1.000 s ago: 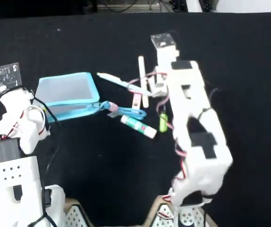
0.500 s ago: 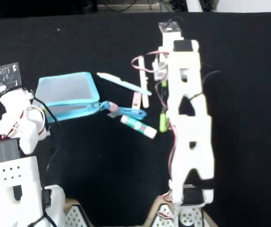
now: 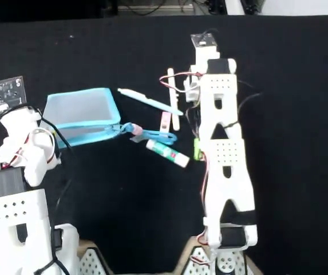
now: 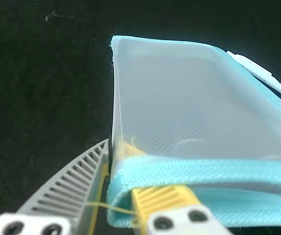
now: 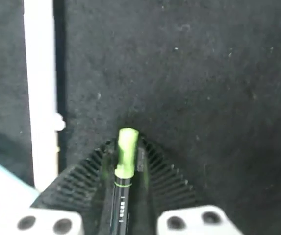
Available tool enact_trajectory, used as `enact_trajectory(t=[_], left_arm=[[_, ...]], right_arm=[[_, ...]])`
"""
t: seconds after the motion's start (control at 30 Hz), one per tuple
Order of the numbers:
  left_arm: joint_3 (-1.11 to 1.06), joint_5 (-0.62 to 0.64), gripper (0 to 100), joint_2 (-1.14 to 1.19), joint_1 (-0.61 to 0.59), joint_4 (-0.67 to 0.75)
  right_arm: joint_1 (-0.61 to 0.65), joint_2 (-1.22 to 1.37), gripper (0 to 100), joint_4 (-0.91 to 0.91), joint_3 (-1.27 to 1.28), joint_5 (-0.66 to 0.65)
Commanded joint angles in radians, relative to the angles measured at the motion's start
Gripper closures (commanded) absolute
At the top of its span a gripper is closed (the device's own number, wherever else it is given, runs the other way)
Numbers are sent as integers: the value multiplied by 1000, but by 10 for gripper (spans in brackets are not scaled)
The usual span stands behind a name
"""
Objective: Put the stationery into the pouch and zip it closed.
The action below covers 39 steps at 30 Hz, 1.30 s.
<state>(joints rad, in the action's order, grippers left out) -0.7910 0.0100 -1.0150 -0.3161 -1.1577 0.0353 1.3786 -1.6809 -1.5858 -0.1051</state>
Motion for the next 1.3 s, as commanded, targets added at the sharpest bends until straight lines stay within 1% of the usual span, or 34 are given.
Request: enact_trajectory(t=[0.0, 0.13, 0.3, 0.37, 0.5, 0.6, 0.67, 0.77, 0.93, 1.03, 1.17, 1.27], left_arm=[[8, 11, 970, -11, -8, 8], [8, 12, 970, -11, -8, 8], [8, 12, 970, -11, -8, 8], [8, 12, 970, -11, -8, 8], [8, 12, 970, -11, -8, 8], [8, 12, 970, -11, -8, 8], [8, 12, 970, -11, 2, 8], [8, 12, 970, -11, 24, 8], [8, 12, 970, -11, 28, 8], [8, 12, 970, -11, 28, 8], [10, 12, 970, -11, 30, 8], [8, 11, 970, -11, 81, -2]], right_arm=[[-15, -64, 987, -35, -91, -26], [-29, -225, 988, -83, -77, -25], [-63, -435, 988, -89, -28, -15], [-78, -544, 988, -91, 45, 32], [-78, -863, 988, -91, 344, 114], [-11, -1176, 988, -86, 639, 149], [58, -1386, 988, -60, 819, 166], [161, -1689, 988, 32, 1067, 173], [316, -2103, 988, 215, 1432, 173], [399, -2298, 987, 381, 1621, 173], [545, -2496, 987, 638, 1896, 173], [629, -2600, 987, 844, 2091, 166]])
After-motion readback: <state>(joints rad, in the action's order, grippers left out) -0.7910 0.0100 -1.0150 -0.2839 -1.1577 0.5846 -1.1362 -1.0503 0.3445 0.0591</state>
